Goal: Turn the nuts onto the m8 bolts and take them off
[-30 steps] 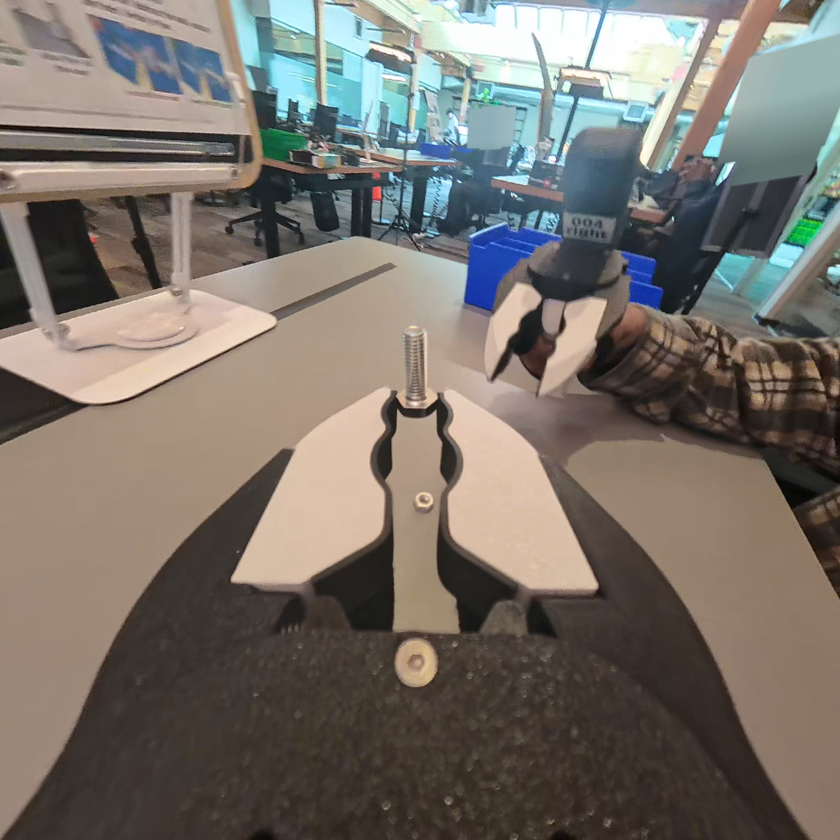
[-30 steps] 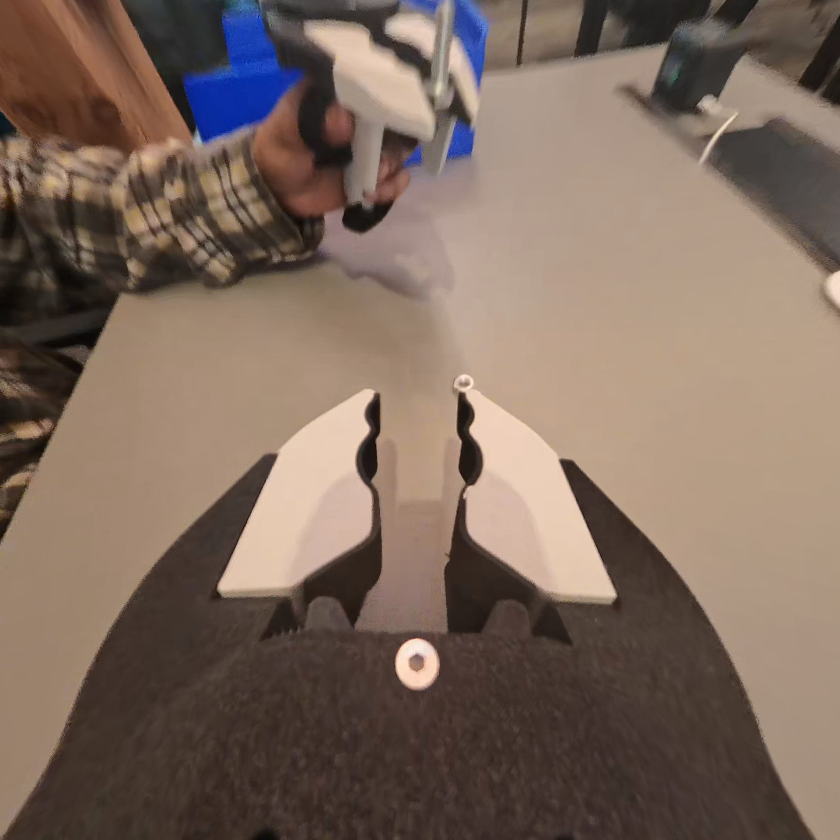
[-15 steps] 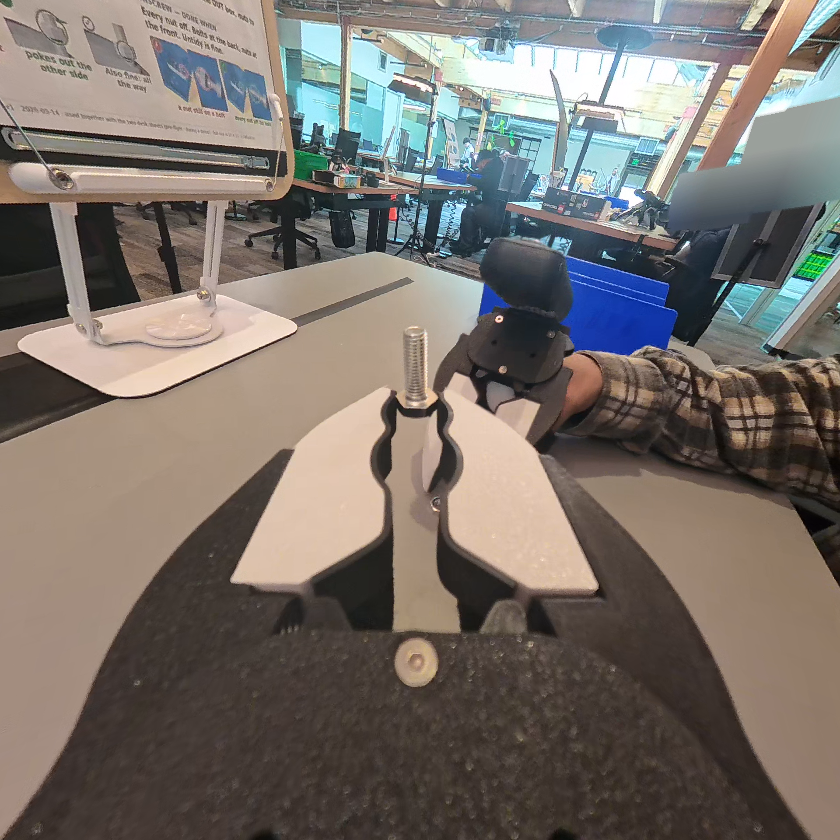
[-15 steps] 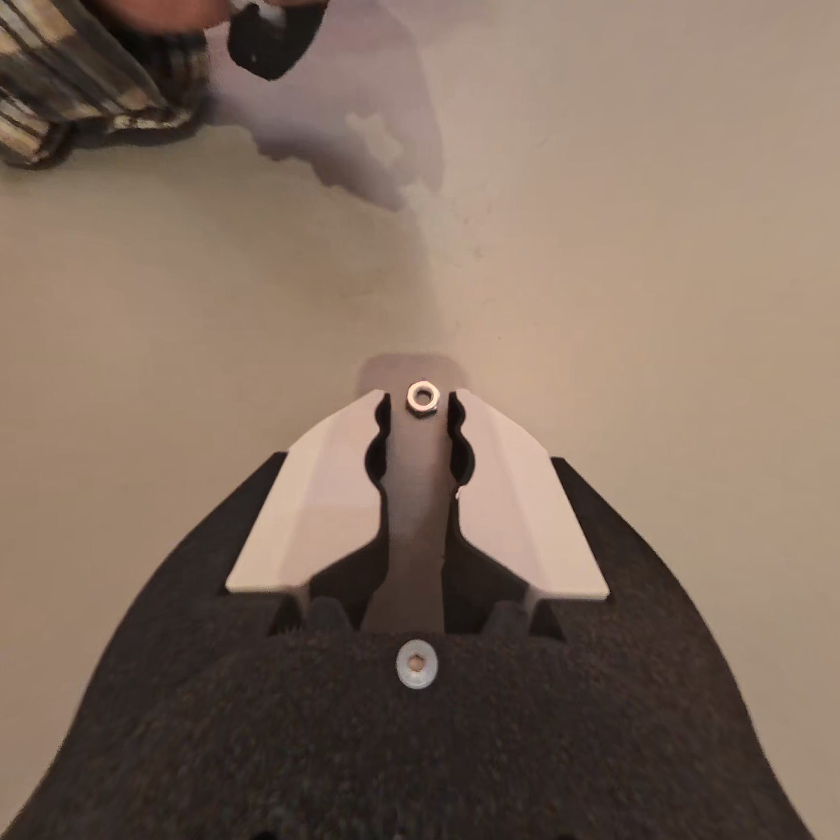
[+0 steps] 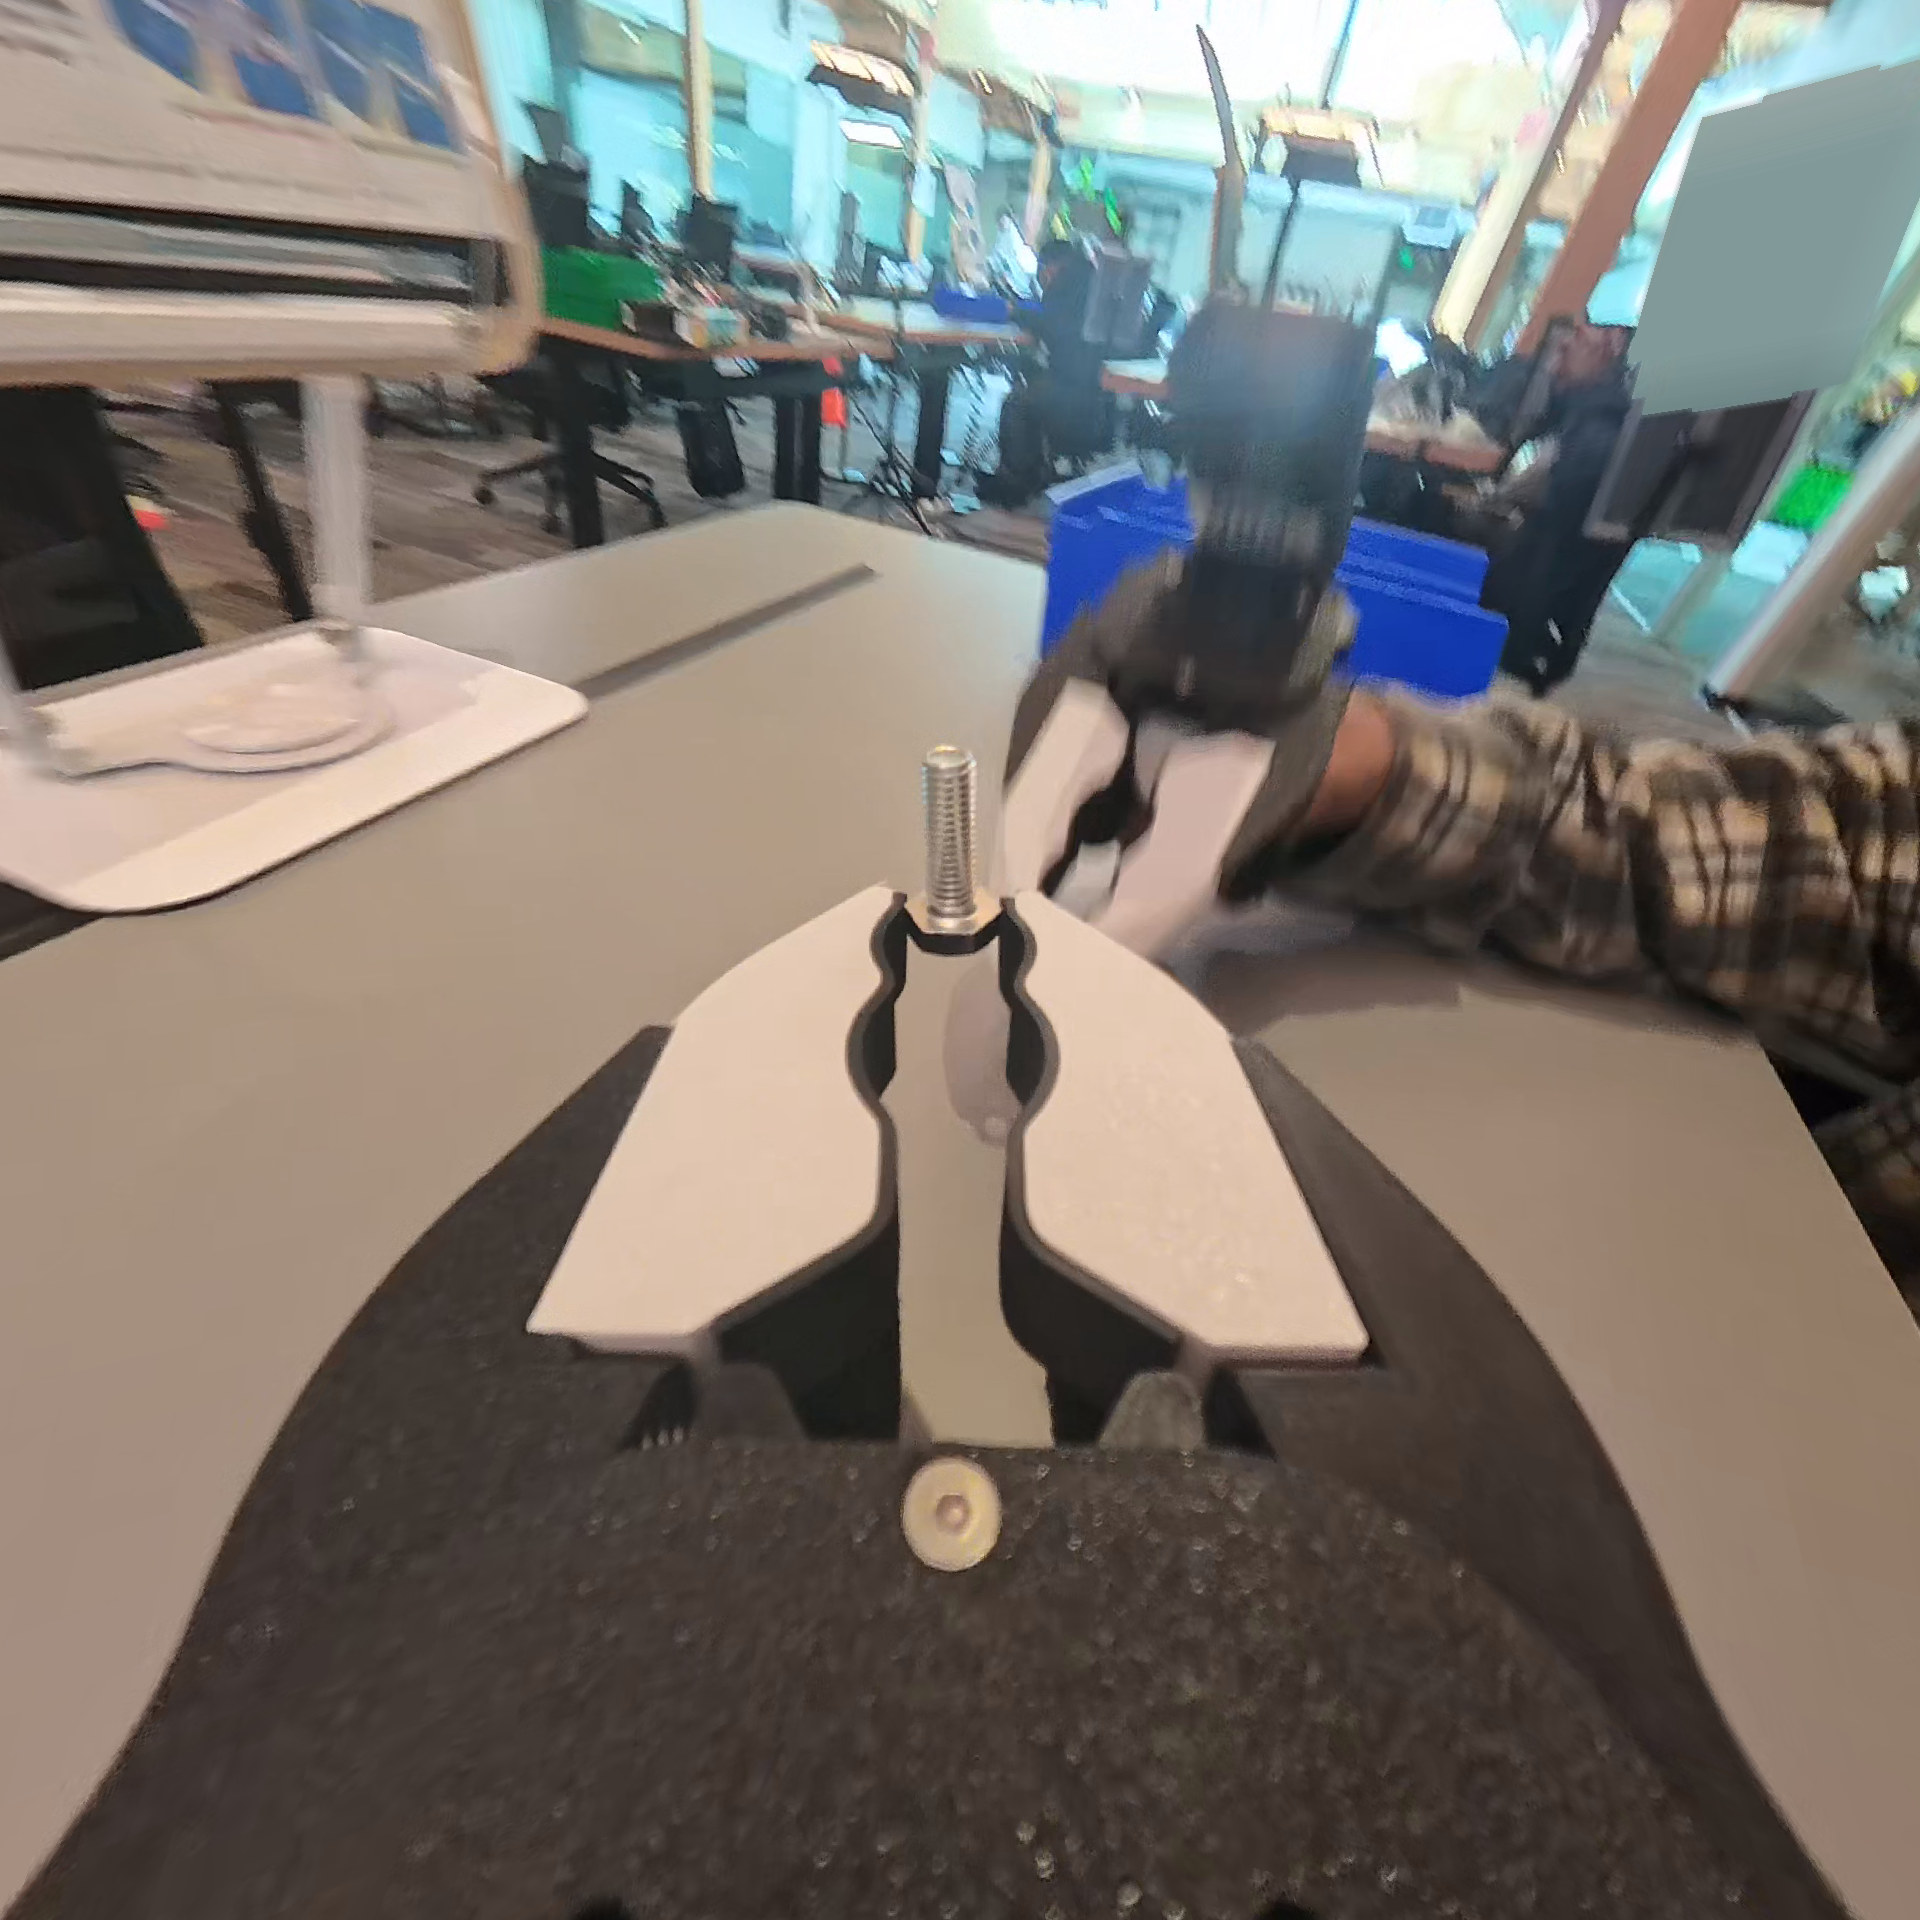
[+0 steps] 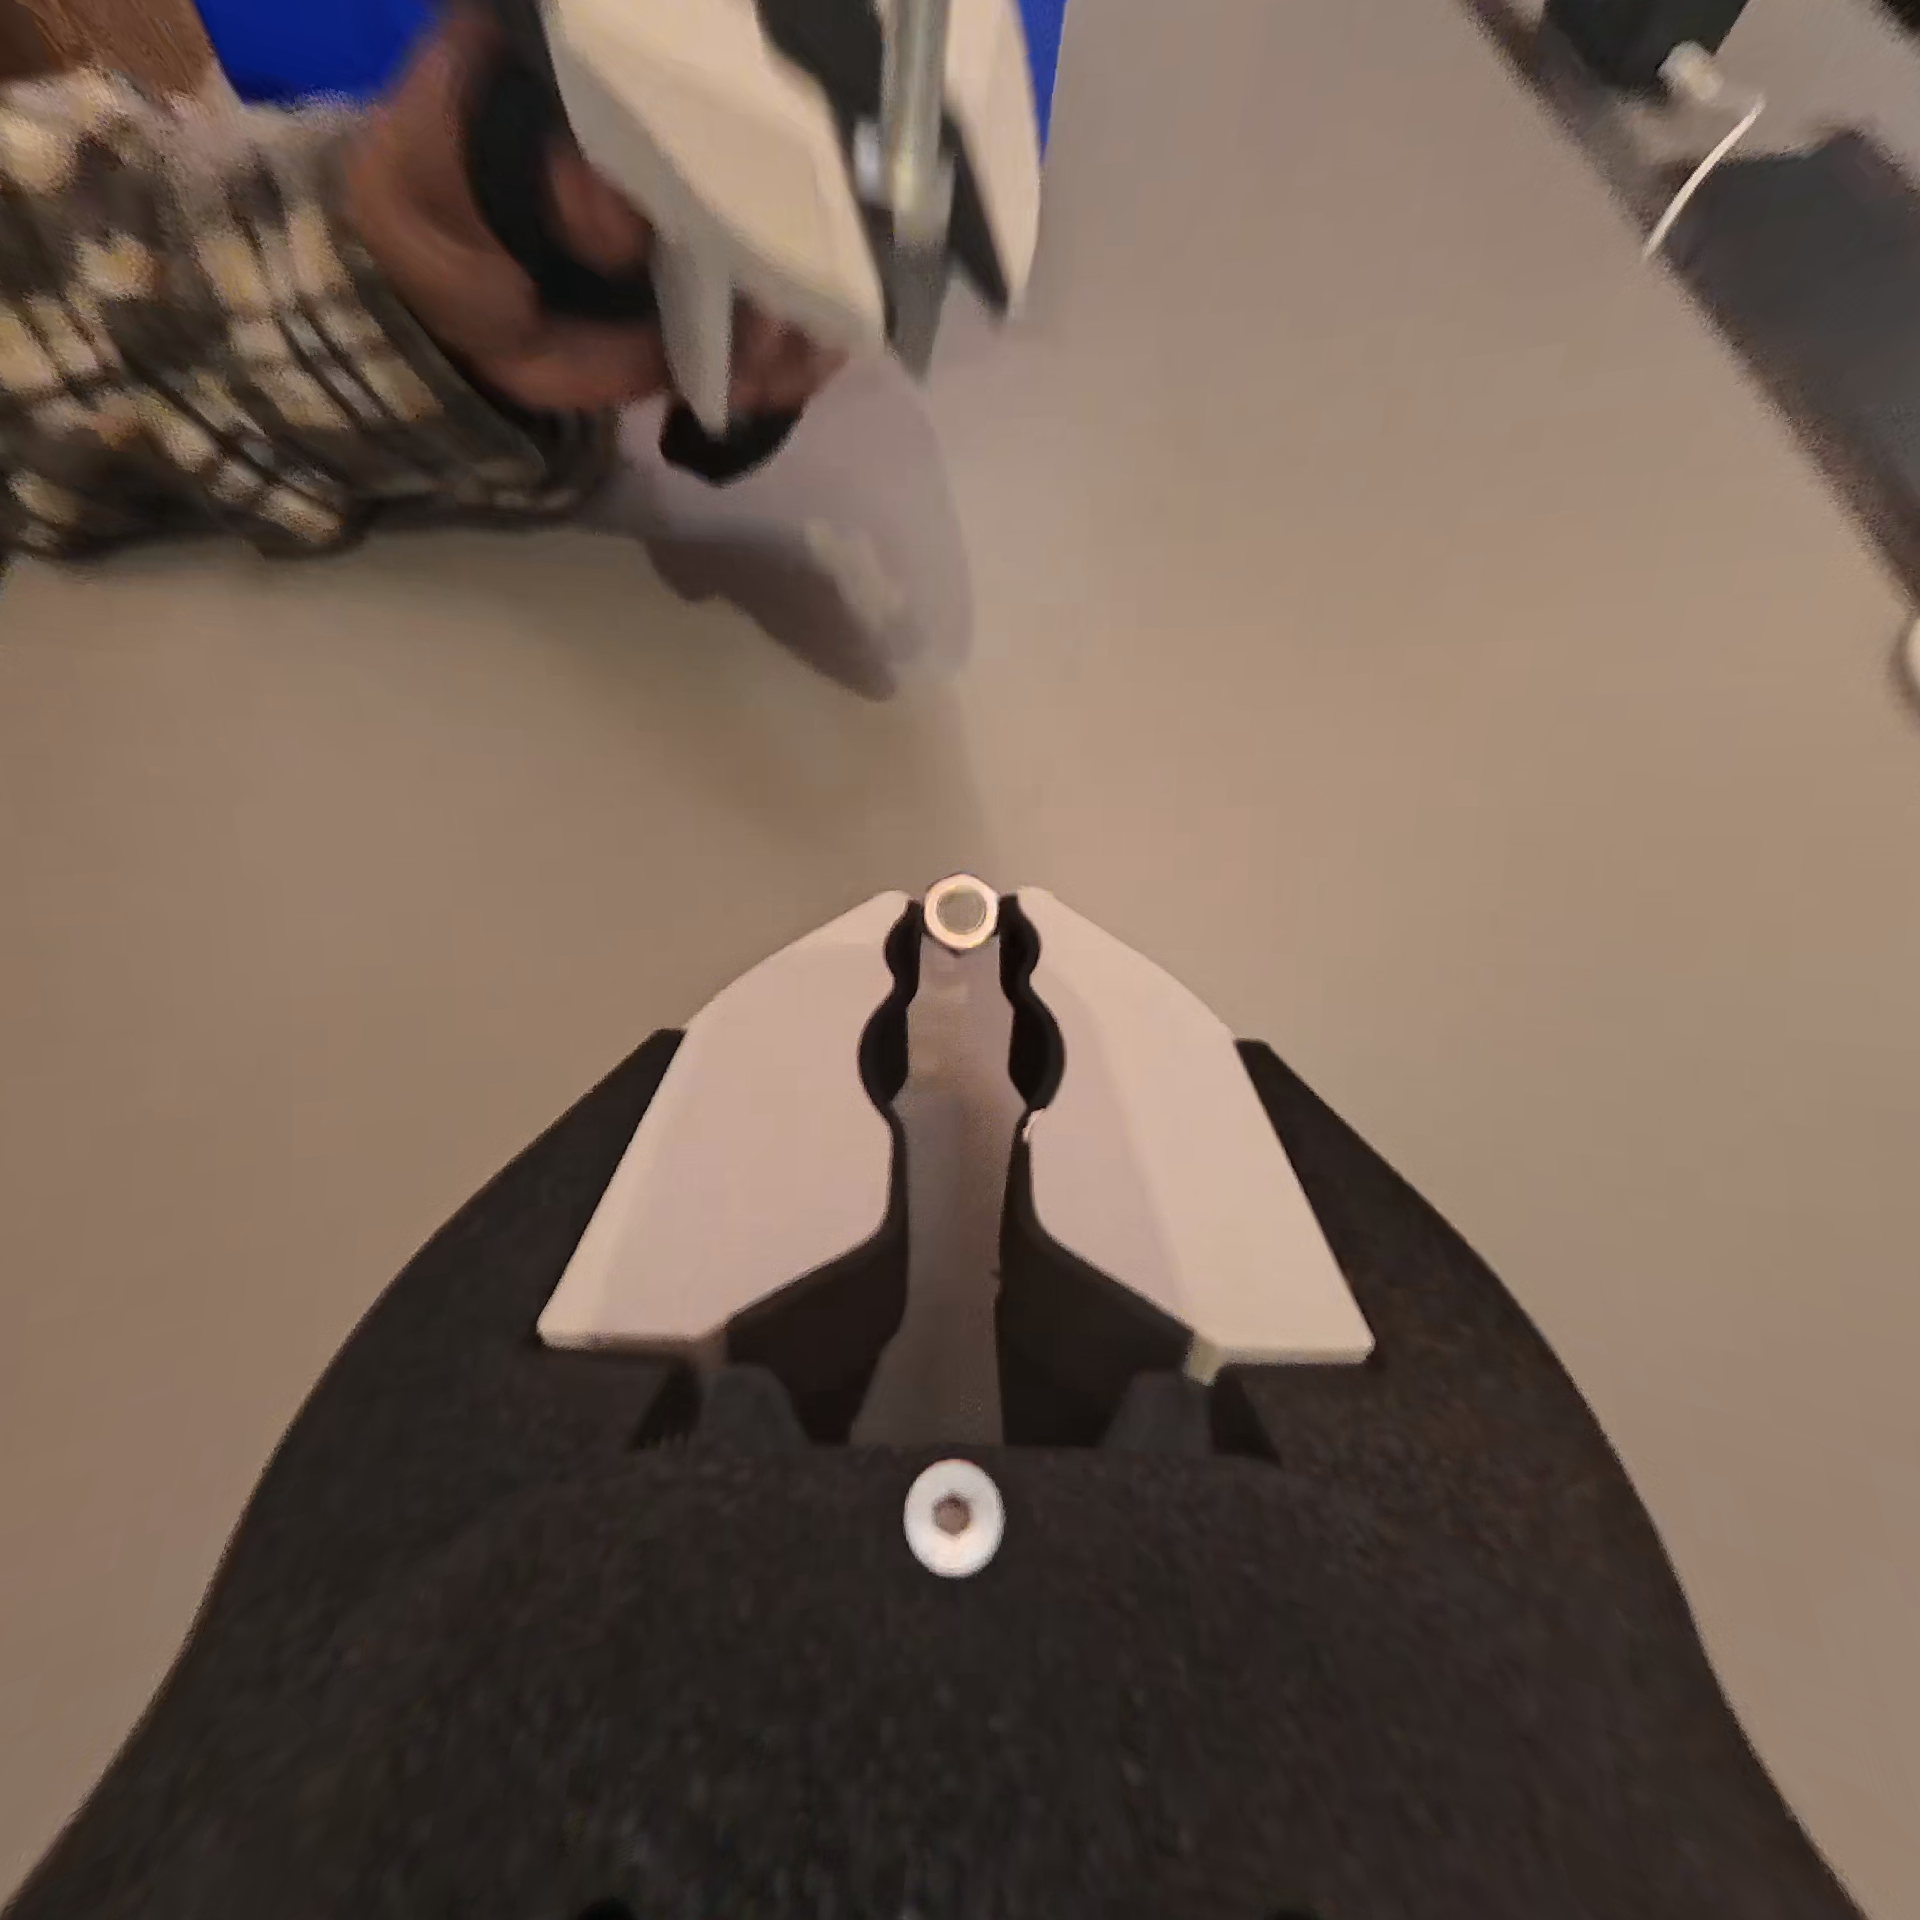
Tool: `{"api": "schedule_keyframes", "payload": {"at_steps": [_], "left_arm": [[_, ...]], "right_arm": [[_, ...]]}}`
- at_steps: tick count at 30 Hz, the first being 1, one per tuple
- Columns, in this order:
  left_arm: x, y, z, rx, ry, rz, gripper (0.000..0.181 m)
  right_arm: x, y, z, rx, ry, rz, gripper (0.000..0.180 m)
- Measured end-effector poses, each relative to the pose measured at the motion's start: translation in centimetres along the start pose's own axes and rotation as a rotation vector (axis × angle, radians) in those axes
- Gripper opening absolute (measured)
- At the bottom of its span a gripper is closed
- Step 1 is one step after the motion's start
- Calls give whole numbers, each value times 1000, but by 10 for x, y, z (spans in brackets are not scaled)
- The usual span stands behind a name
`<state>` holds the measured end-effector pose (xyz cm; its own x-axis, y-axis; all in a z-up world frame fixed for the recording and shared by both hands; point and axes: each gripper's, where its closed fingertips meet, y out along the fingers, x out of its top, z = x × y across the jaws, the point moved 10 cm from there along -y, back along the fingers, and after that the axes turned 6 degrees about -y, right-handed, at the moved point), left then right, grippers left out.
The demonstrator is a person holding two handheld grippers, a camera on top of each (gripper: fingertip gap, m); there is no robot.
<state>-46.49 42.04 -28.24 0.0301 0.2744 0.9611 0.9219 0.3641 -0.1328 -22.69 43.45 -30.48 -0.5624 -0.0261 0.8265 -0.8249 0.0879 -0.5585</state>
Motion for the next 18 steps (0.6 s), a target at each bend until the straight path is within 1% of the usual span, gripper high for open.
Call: {"api": "schedule_keyframes", "payload": {"at_steps": [1,5,8,13,18], "left_arm": [[-1,6,-5,-15,11,17,16],[-5,35,-20,-63,46,60,16],[-4,56,-27,-76,50,76,16],[-7,74,-37,-59,79,74,16],[-13,75,-44,-21,151,129,16]], "right_arm": [[5,-15,1,-14,-15,-23,14],[43,-69,0,-41,-114,-72,14],[66,-89,-3,-45,-176,-91,14],[71,-89,-2,25,-195,-56,14],[63,-74,0,85,-191,41,14]]}}
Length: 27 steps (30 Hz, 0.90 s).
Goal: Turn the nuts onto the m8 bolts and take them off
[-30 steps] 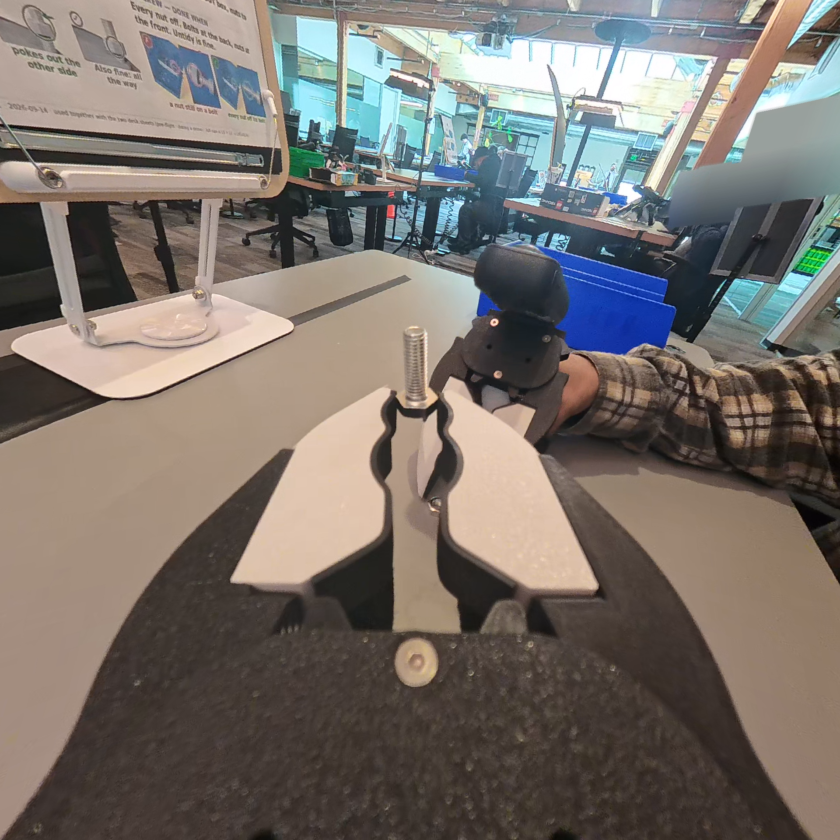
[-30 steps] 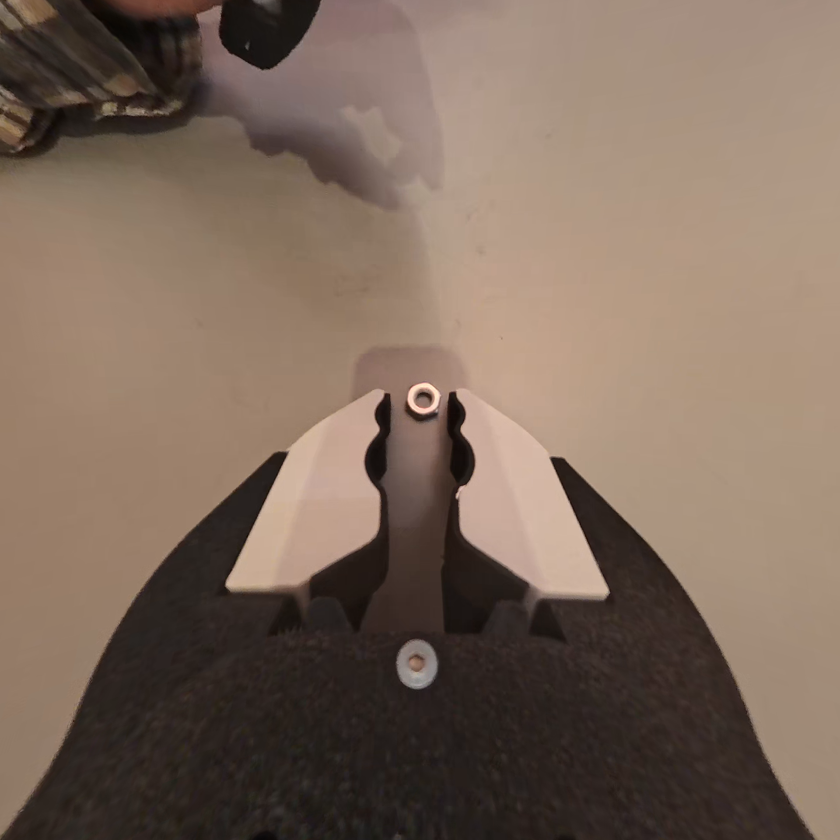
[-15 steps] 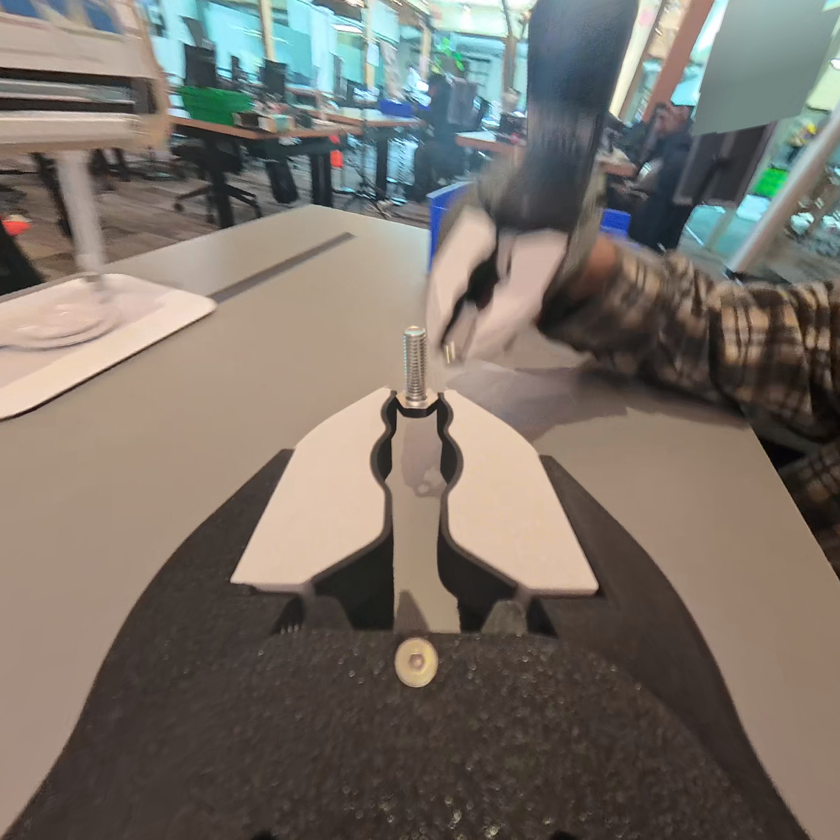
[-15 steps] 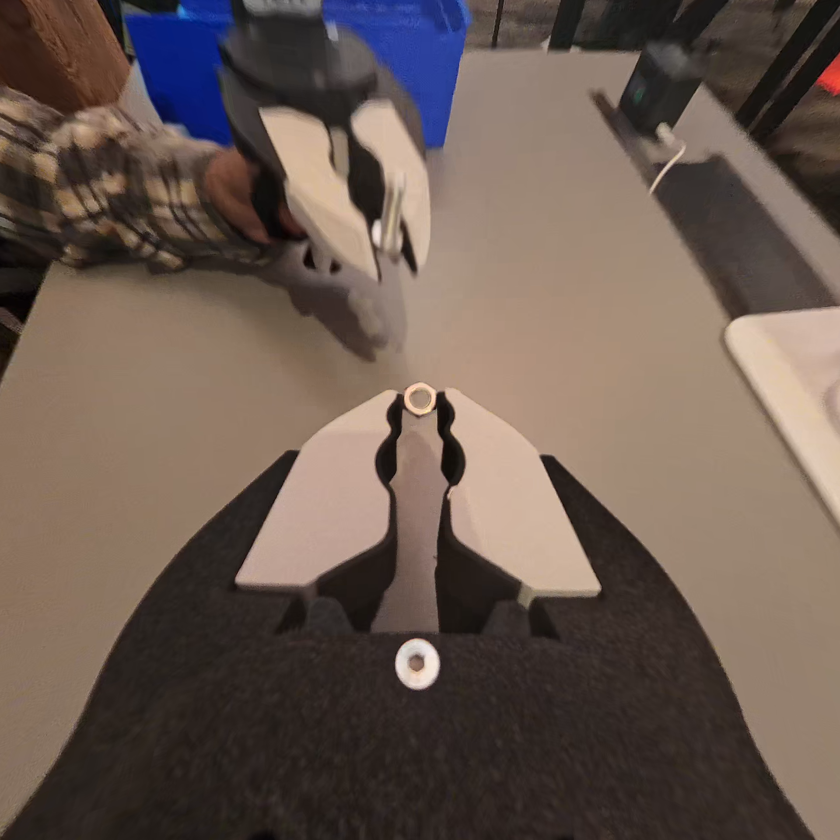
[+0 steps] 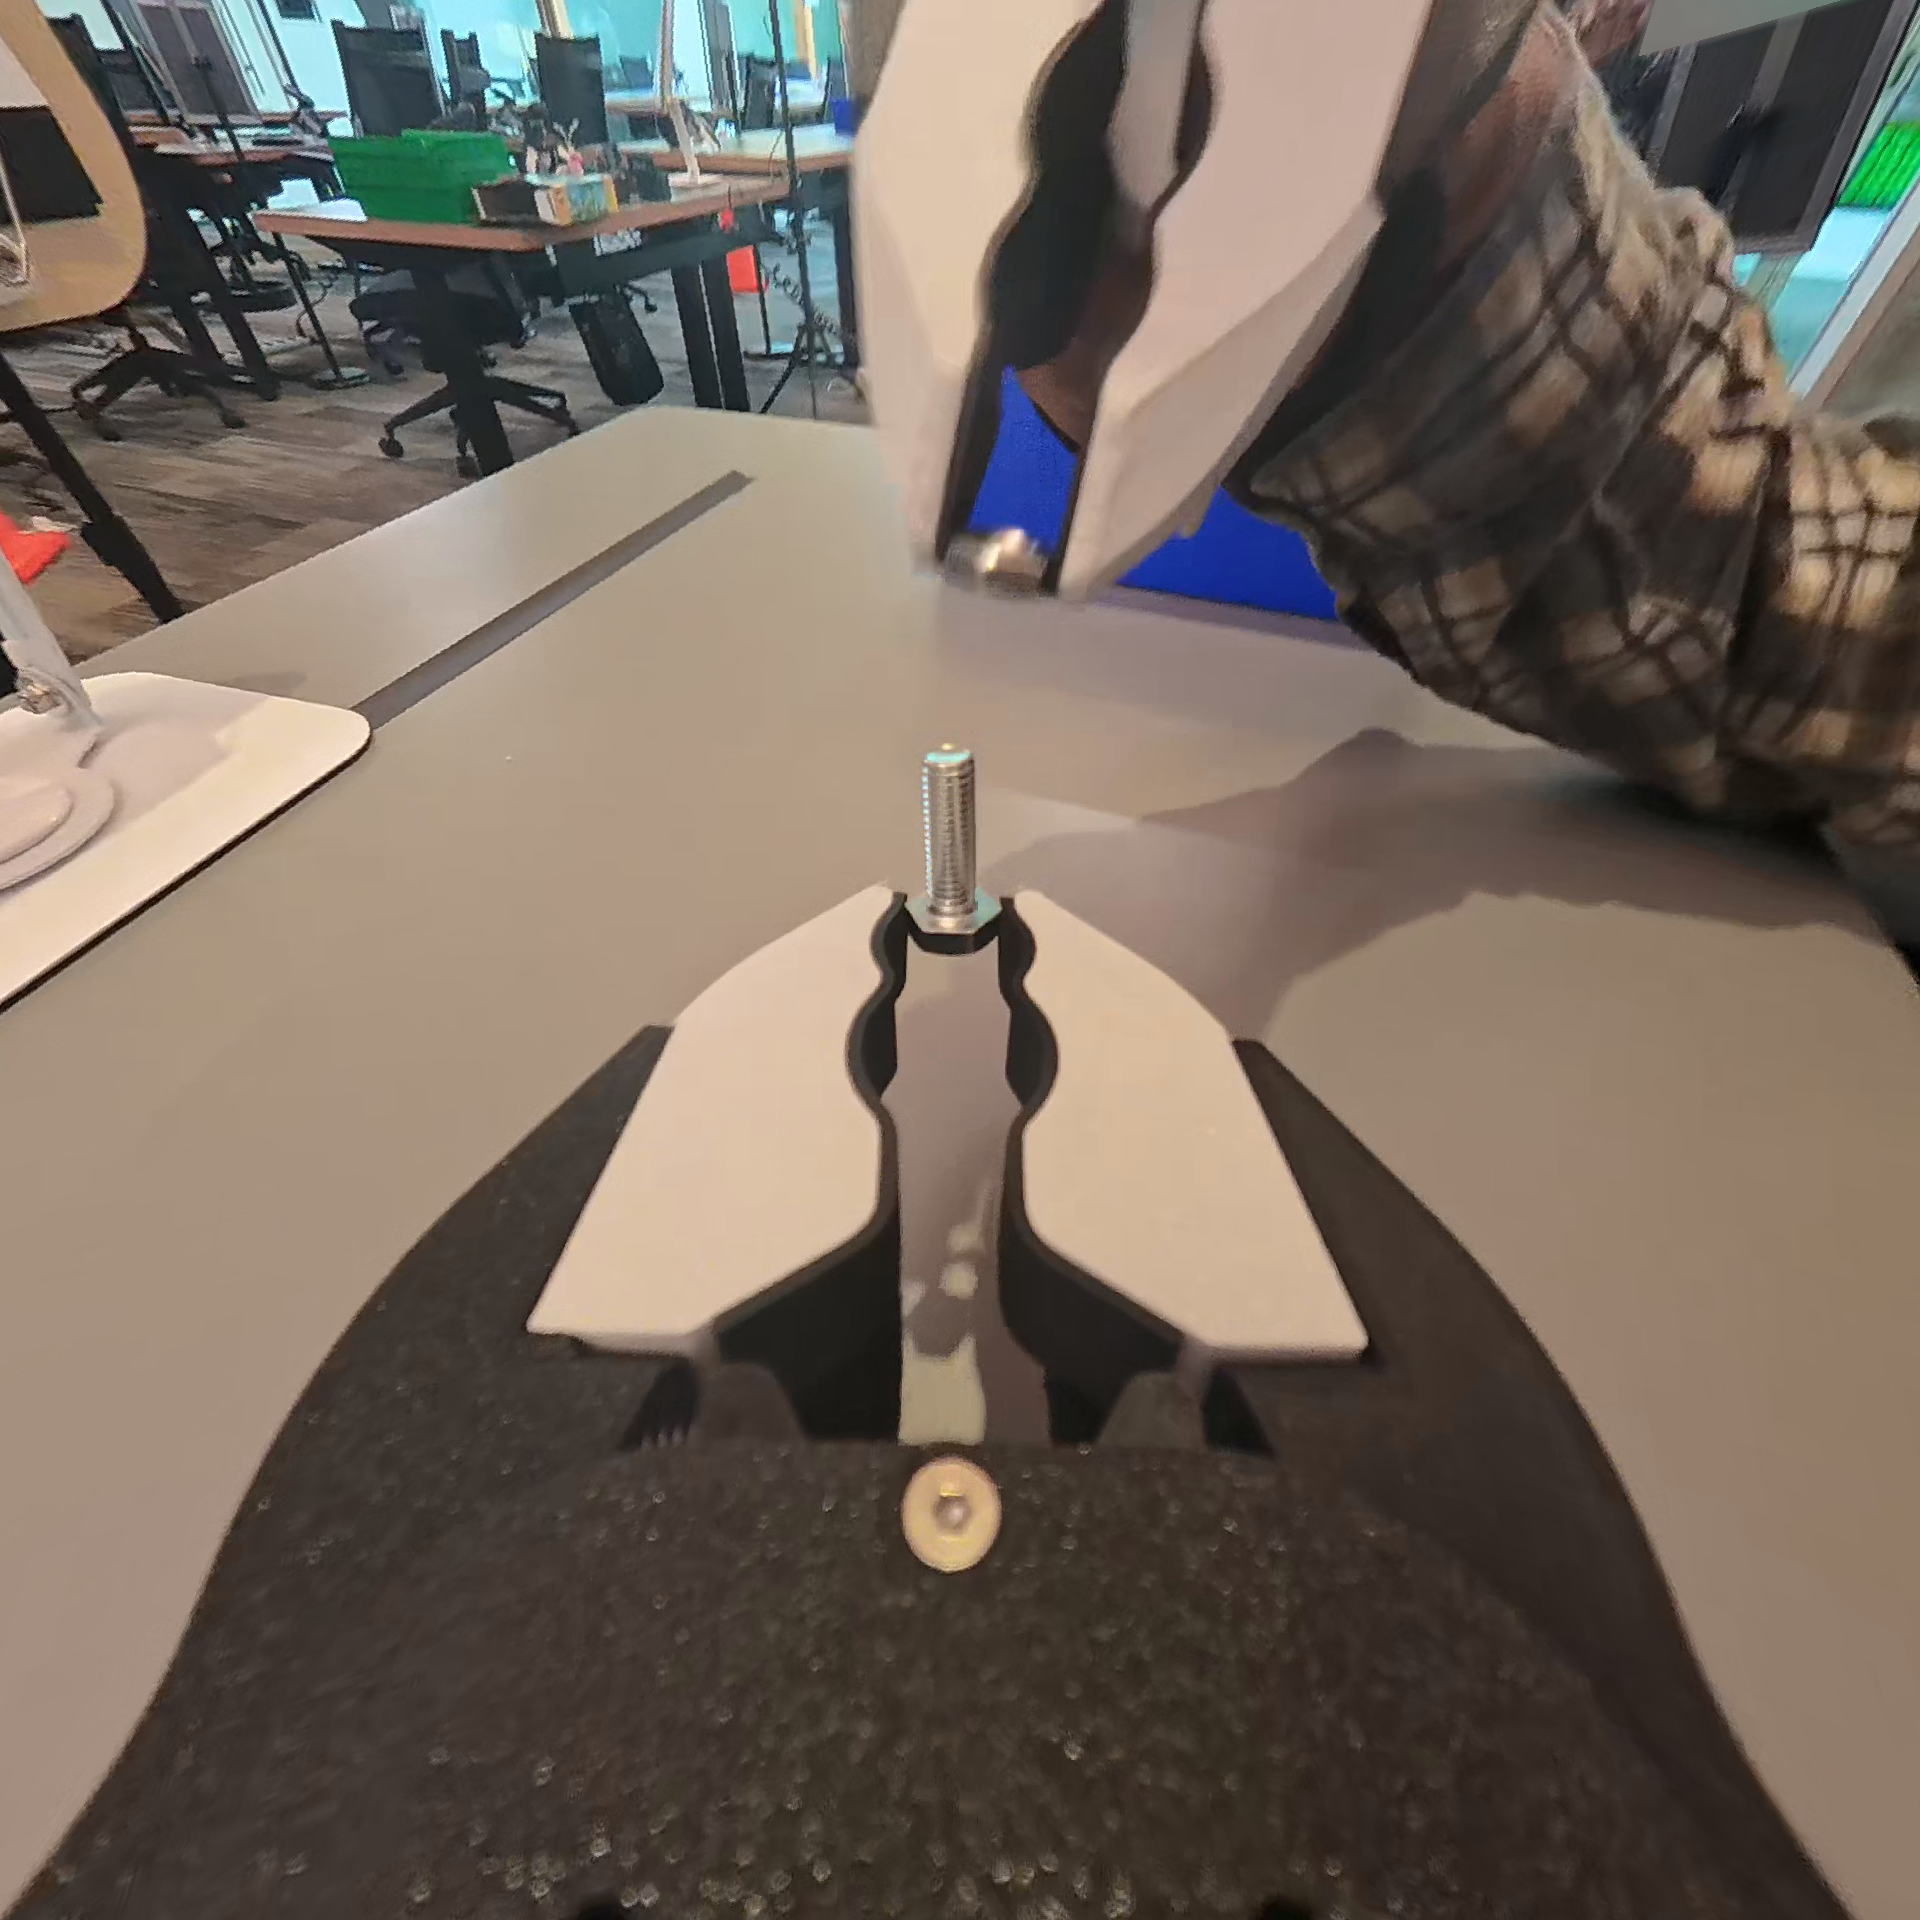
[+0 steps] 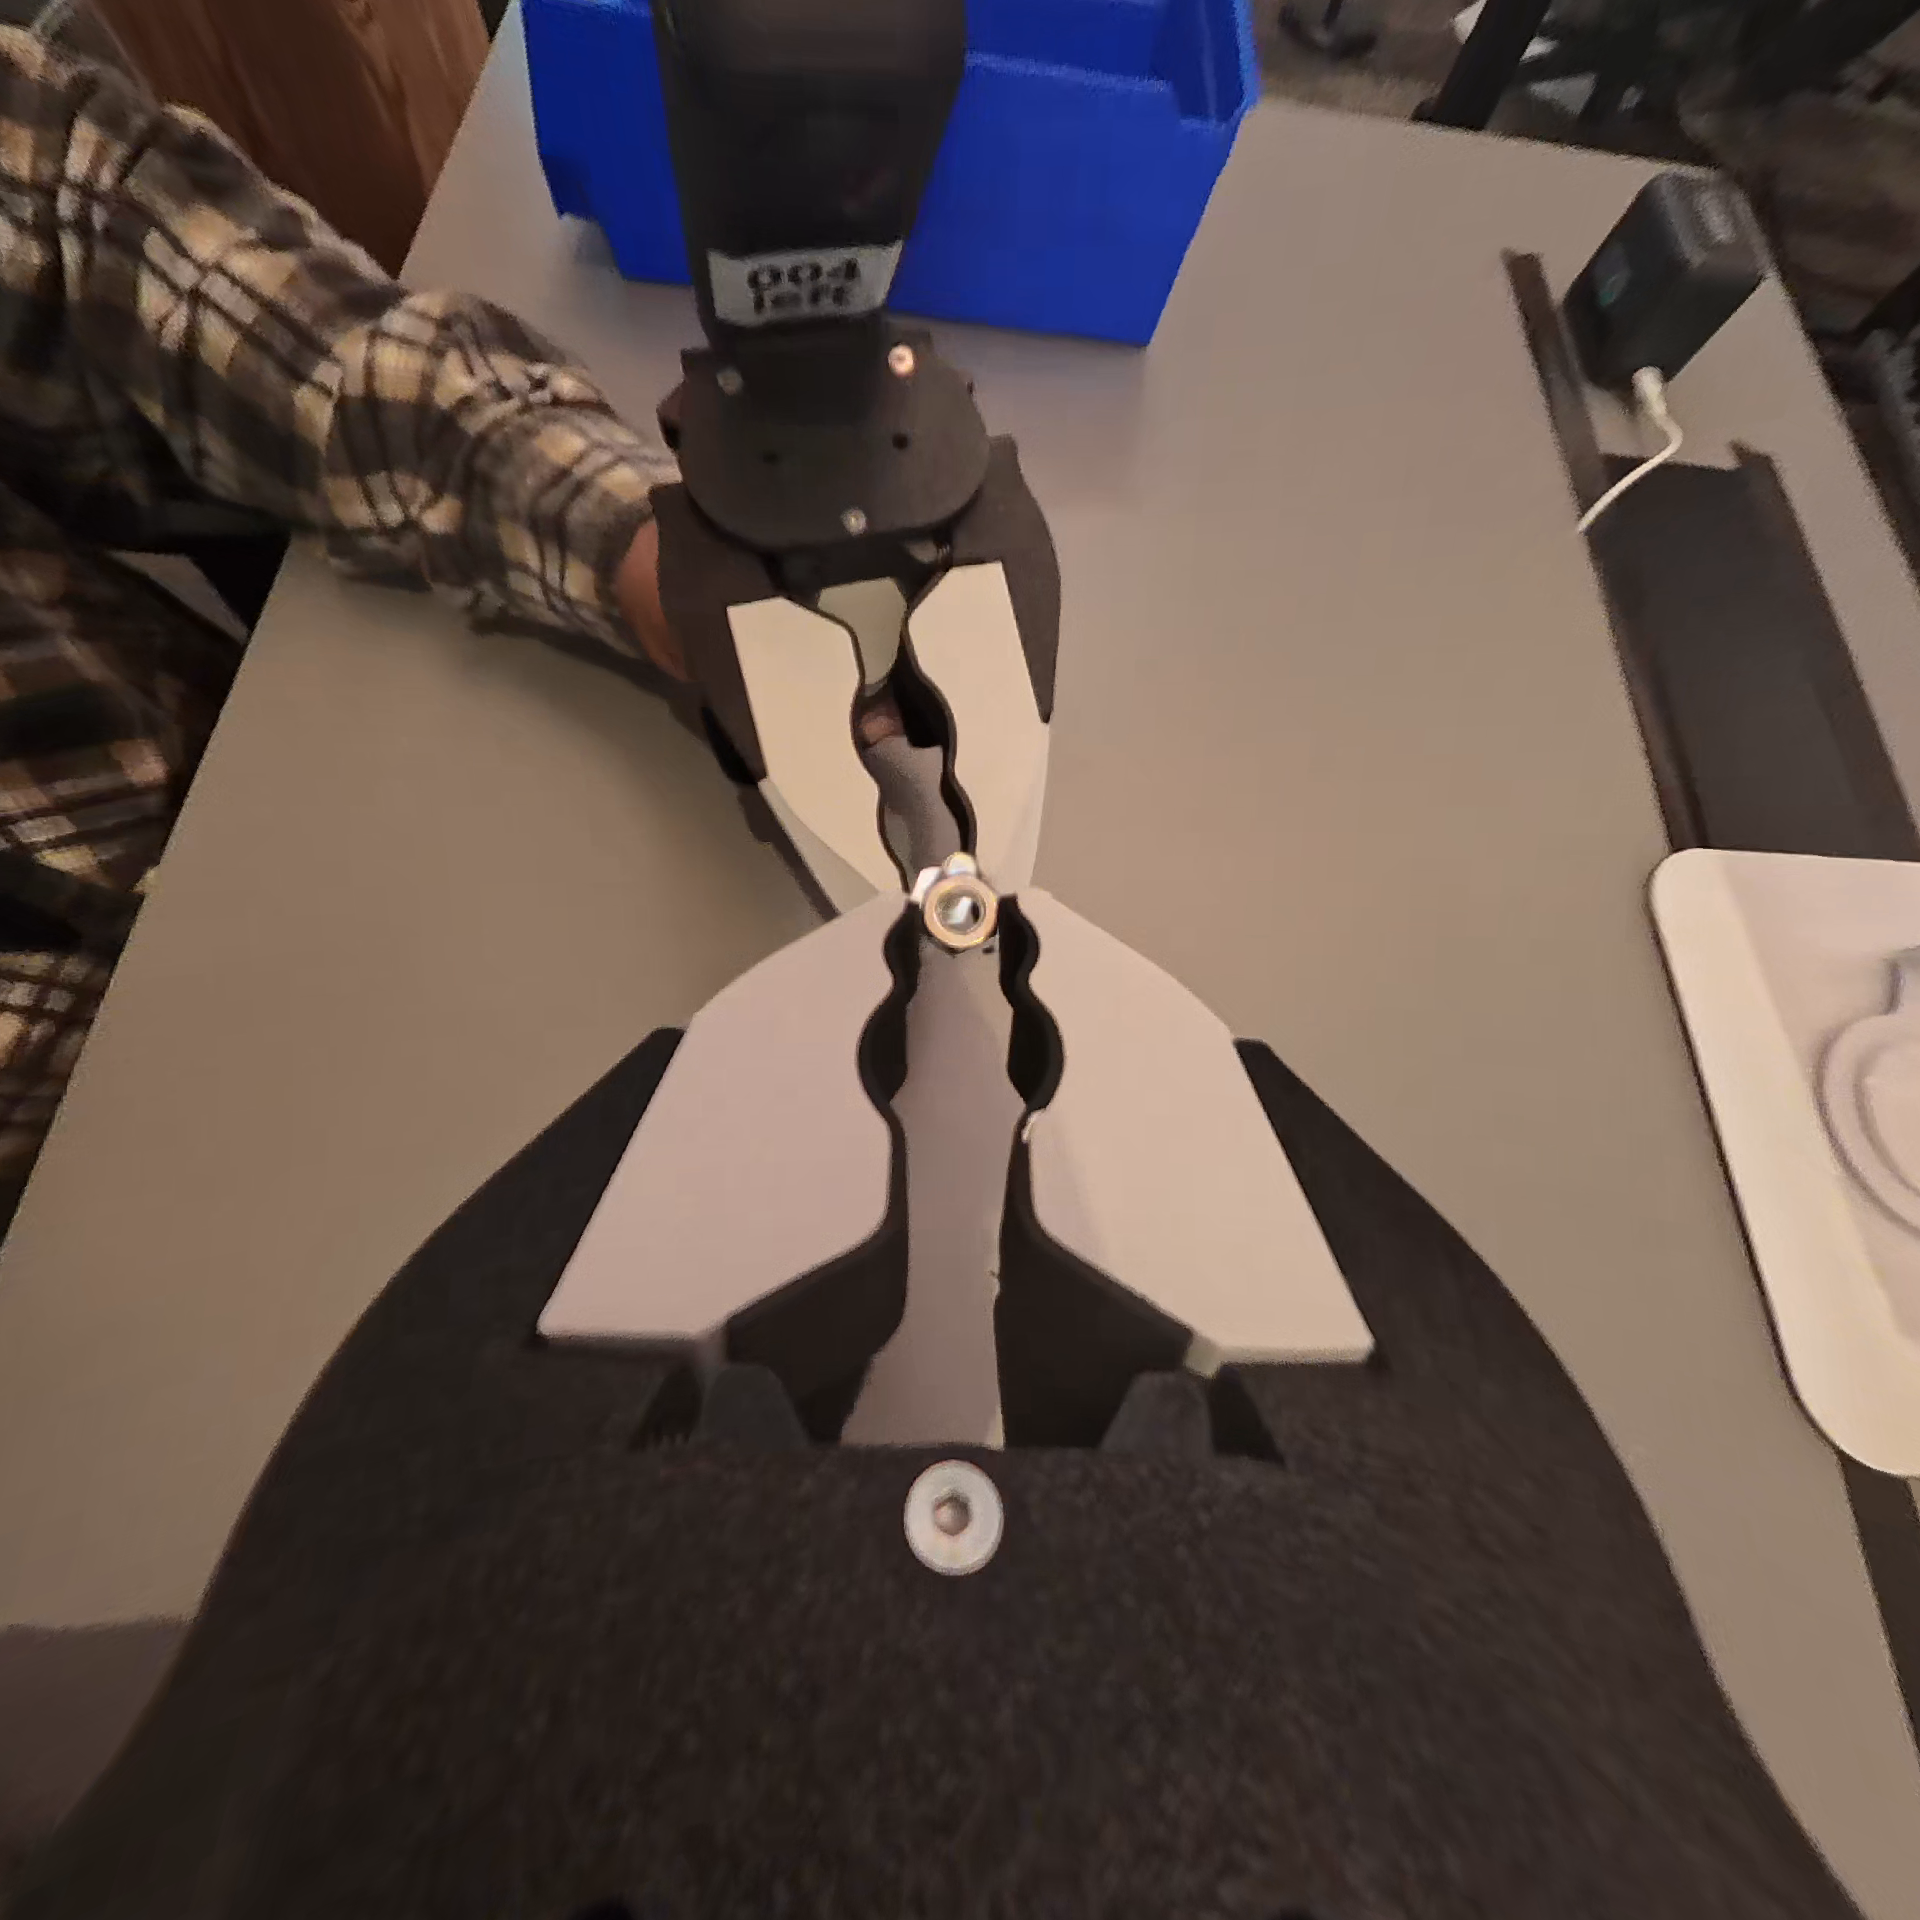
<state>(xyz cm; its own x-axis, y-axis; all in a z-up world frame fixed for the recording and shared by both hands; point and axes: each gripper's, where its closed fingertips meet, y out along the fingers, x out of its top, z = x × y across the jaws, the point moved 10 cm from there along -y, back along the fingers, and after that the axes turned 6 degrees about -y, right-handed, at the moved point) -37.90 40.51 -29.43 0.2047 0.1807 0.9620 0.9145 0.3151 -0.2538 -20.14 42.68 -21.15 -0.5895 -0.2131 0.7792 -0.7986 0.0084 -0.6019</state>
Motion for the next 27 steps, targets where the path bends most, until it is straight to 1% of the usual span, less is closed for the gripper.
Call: {"api": "schedule_keyframes", "payload": {"at_steps": [5,10,27], "left_arm": [[-5,0,-6,4,18,55,16],[-6,1,-9,-10,15,61,16],[-4,-1,-11,-14,13,43,16]], "right_arm": [[0,15,0,44,-8,48,14],[0,23,1,81,-6,77,14],[5,25,1,111,1,66,14]]}}
